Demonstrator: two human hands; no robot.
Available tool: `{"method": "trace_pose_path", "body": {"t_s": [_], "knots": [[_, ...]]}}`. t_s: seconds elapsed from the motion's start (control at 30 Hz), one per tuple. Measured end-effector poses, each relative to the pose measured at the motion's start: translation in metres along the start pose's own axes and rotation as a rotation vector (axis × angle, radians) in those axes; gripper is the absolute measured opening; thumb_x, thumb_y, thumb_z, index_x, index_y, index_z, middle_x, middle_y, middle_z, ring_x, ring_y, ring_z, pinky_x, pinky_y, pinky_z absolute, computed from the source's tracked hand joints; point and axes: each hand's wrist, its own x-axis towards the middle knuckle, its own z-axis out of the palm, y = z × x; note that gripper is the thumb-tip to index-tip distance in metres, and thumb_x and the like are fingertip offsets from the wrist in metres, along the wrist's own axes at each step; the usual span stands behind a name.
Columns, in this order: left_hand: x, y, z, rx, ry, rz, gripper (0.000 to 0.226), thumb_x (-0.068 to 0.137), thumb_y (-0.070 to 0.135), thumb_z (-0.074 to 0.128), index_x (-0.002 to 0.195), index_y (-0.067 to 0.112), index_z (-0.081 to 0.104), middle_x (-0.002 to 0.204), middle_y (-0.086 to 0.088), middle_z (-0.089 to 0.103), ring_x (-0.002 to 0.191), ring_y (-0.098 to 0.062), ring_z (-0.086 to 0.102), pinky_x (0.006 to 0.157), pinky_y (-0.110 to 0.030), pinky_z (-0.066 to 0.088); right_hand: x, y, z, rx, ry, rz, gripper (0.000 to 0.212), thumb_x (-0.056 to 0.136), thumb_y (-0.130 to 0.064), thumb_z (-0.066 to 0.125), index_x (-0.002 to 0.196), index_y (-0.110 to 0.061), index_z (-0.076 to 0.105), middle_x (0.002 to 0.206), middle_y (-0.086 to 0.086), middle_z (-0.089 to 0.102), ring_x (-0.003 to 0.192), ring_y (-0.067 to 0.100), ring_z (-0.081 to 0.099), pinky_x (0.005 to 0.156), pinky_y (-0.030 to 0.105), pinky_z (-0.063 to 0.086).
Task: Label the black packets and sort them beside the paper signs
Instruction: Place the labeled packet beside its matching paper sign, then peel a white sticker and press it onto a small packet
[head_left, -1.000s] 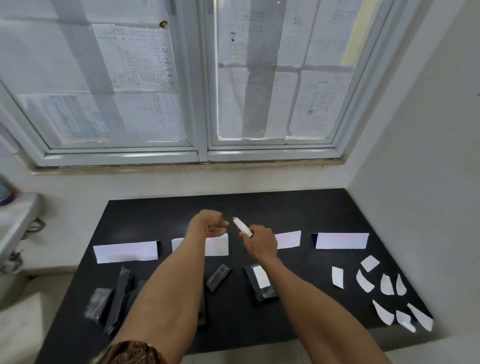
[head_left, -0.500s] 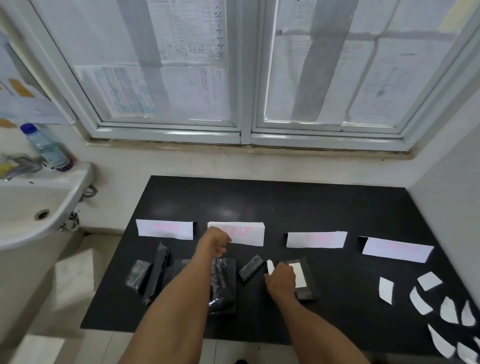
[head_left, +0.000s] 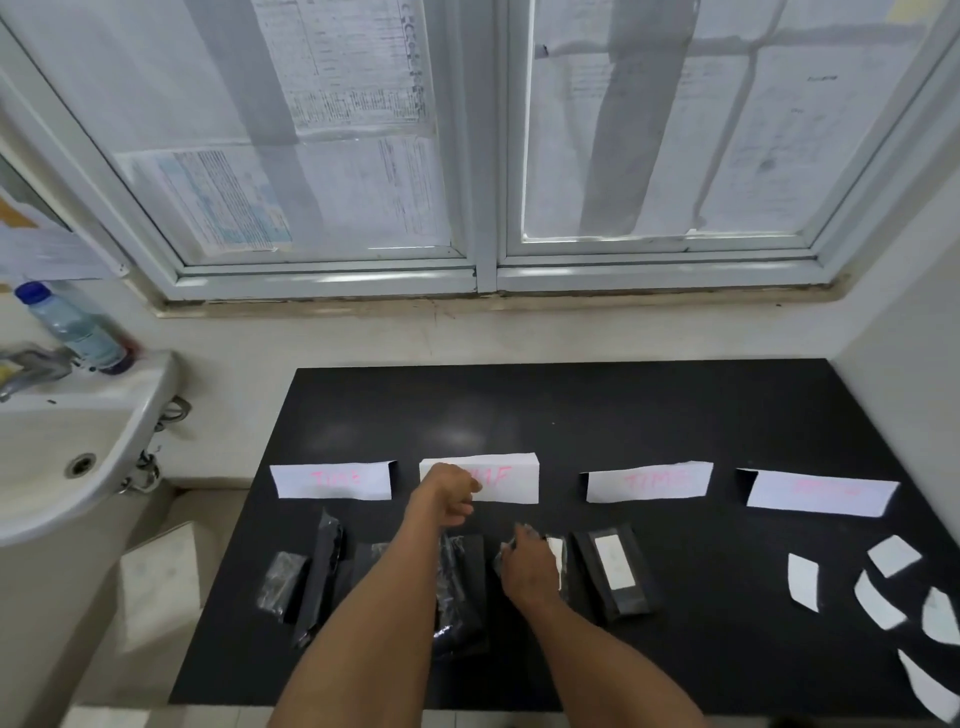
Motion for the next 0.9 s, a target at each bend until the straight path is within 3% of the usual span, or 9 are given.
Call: {"method": "trace_pose_path", "body": {"t_s": [0.13, 0.2, 0.33, 0.47, 0.57, 0.63, 0.7, 0.83, 0.9], "knots": [[-0.002, -0.004, -0.003, -0.047, -0.011, 0.018, 0.017, 0.094, 0.010, 0.054, 0.111, 0.012, 0.060, 0.096, -0.010, 0.056, 0.064, -0.015, 0.051, 0.061, -0.027, 0.046, -0.001, -0.001, 0.011, -0.124, -0.005, 0.008, 0.041, 0.096, -0.029, 0.053, 0.134, -0.013, 0.047, 0.136, 0.010, 0.051, 0.127, 0.025, 0.046, 0.103, 0.031, 0.040], [0.000, -0.009, -0.006, -0.091, 0.008, 0.034, 0.020, 0.093, 0.008, 0.053, 0.112, 0.011, 0.060, 0.097, -0.010, 0.056, 0.060, -0.015, 0.049, 0.059, -0.027, 0.043, 0.000, -0.001, 0.011, -0.116, -0.015, 0.025, 0.039, 0.092, -0.022, 0.056, 0.130, -0.013, 0.050, 0.132, 0.009, 0.055, 0.125, 0.025, 0.047, 0.101, 0.031, 0.042], [0.002, -0.013, -0.008, -0.045, 0.104, 0.139, 0.028, 0.090, 0.009, 0.057, 0.118, 0.009, 0.059, 0.112, -0.014, 0.062, 0.076, -0.022, 0.060, 0.066, -0.030, 0.049, -0.003, 0.000, 0.000, -0.004, -0.034, 0.058, 0.041, 0.086, -0.020, 0.057, 0.126, -0.020, 0.050, 0.128, 0.008, 0.055, 0.124, 0.028, 0.045, 0.096, 0.034, 0.044], [-0.002, -0.012, -0.001, 0.215, 0.235, 0.305, 0.035, 0.089, 0.011, 0.056, 0.123, 0.010, 0.061, 0.125, -0.018, 0.059, 0.105, -0.032, 0.063, 0.087, -0.037, 0.053, -0.008, 0.008, -0.015, 0.076, 0.018, 0.008, 0.054, 0.086, -0.031, 0.061, 0.137, -0.028, 0.042, 0.129, 0.011, 0.046, 0.118, 0.029, 0.050, 0.094, 0.035, 0.046], [-0.009, -0.005, 0.012, 0.575, 0.288, 0.412, 0.036, 0.091, 0.015, 0.054, 0.127, 0.016, 0.059, 0.129, -0.011, 0.060, 0.113, -0.028, 0.059, 0.096, -0.037, 0.050, -0.009, 0.011, -0.036, 0.118, 0.116, -0.050, 0.052, 0.087, -0.033, 0.057, 0.136, -0.035, 0.040, 0.119, 0.009, 0.045, 0.101, 0.028, 0.059, 0.083, 0.034, 0.049], [-0.016, 0.003, 0.027, 0.750, 0.286, 0.483, 0.032, 0.093, 0.019, 0.053, 0.124, 0.018, 0.060, 0.126, -0.008, 0.061, 0.111, -0.026, 0.060, 0.095, -0.037, 0.050, -0.009, 0.013, -0.055, 0.145, 0.196, -0.081, 0.050, 0.087, -0.034, 0.056, 0.134, -0.039, 0.040, 0.114, 0.007, 0.045, 0.096, 0.026, 0.059, 0.079, 0.033, 0.051], [-0.025, 0.017, 0.046, 0.751, 0.279, 0.537, 0.024, 0.097, 0.025, 0.049, 0.114, 0.015, 0.063, 0.117, -0.009, 0.065, 0.103, -0.025, 0.061, 0.088, -0.036, 0.050, -0.009, 0.020, -0.078, 0.174, 0.258, -0.117, 0.049, 0.087, -0.035, 0.057, 0.134, -0.040, 0.040, 0.112, 0.005, 0.045, 0.095, 0.024, 0.059, 0.078, 0.032, 0.054], [-0.045, 0.052, 0.096, 0.502, 0.102, 0.600, 0.032, 0.100, 0.031, 0.045, 0.076, 0.016, 0.059, 0.079, -0.003, 0.063, 0.079, -0.022, 0.060, 0.069, -0.030, 0.046, -0.012, 0.043, -0.123, 0.209, 0.341, -0.149, 0.056, 0.088, -0.039, 0.055, 0.138, -0.045, 0.030, 0.104, 0.002, 0.049, 0.090, 0.021, 0.059, 0.077, 0.035, 0.054], [-0.056, 0.069, 0.121, 0.432, 0.025, 0.617, 0.026, 0.095, 0.025, 0.052, 0.073, 0.018, 0.061, 0.074, 0.001, 0.062, 0.078, -0.021, 0.061, 0.066, -0.028, 0.046, -0.015, 0.058, -0.139, 0.256, 0.399, -0.129, 0.063, 0.086, -0.044, 0.055, 0.141, -0.039, 0.026, 0.107, 0.001, 0.056, 0.095, 0.019, 0.059, 0.080, 0.034, 0.052]]}}
